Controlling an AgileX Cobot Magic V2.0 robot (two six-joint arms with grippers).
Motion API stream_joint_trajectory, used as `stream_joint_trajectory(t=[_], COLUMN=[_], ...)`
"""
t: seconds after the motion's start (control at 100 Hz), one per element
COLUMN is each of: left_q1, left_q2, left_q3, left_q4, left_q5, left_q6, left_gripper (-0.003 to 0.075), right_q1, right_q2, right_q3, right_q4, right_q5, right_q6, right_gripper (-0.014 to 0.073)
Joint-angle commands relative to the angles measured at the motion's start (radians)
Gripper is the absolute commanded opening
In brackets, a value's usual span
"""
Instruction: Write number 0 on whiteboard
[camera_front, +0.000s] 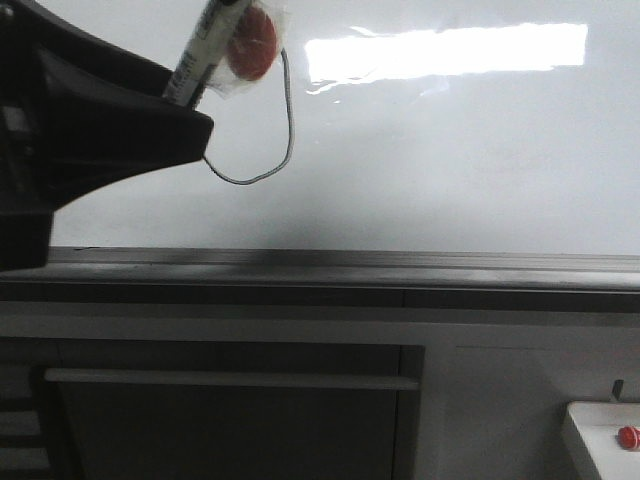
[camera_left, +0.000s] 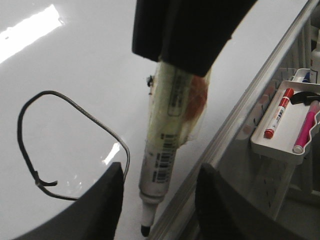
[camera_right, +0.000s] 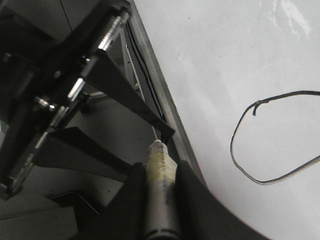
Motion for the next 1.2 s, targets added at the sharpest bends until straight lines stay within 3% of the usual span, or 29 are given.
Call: stream_joint_trajectory(t=[0.0, 0.21, 0.28, 0.39, 0.57, 0.66, 0.76, 0.83, 0.88, 1.05, 1.19], left_q1=[-0.008, -0.008, -0.008, -0.008, -0.008, -0.008, -0.008, -0.008, -0.008, -0.004, -0.002], left_q2=[0.030, 0.062, 0.062, 0.062, 0.062, 0.062, 0.062, 0.062, 0.062, 0.062, 0.062], left_q3=[-0.034, -0.034, -0.034, -0.034, -0.034, -0.034, -0.034, -0.034, -0.034, -0.034, -0.043], left_q4=[-0.017, -0.017, -0.017, -0.015, -0.013, -0.013, -0.038, -0.119, -0.233, -0.737, -0.826], left_q5=[-0.121, -0.173, -0.173, -0.175, -0.175, -0.175, -0.175, -0.172, -0.169, -0.160, -0.074], left_q6=[-0.006, -0.006, -0.006, -0.006, -0.006, -0.006, -0.006, -0.006, -0.006, -0.006, -0.006], left_gripper=[0.0314, 0.0289, 0.0193, -0.0019, -0.0020, -0.0020, -0.0020, -0.0020, -0.0020, -0.0020, -0.0020], right_q1=[0.002, 0.002, 0.002, 0.002, 0.002, 0.002, 0.000, 0.000, -0.004, -0.016, -0.018], right_q2=[-0.035, -0.035, -0.035, -0.035, -0.035, -0.035, -0.035, -0.035, -0.035, -0.037, -0.037], right_q3=[-0.035, -0.035, -0.035, -0.035, -0.035, -0.035, -0.035, -0.035, -0.035, -0.035, -0.035], right_q4=[0.011, 0.011, 0.011, 0.014, 0.016, 0.011, 0.006, 0.004, 0.004, 0.004, 0.004], right_q5=[-0.019, 0.007, 0.010, 0.010, 0.003, 0.001, -0.045, -0.127, -0.192, -0.303, -0.279], right_q6=[-0.015, -0.015, -0.015, -0.015, -0.015, -0.015, -0.015, -0.015, -0.012, -0.005, -0.004], right_gripper=[-0.0066, -0.0066, -0.0067, -0.0067, -0.0057, 0.0072, 0.0390, 0.0567, 0.0615, 0.0569, 0.0539])
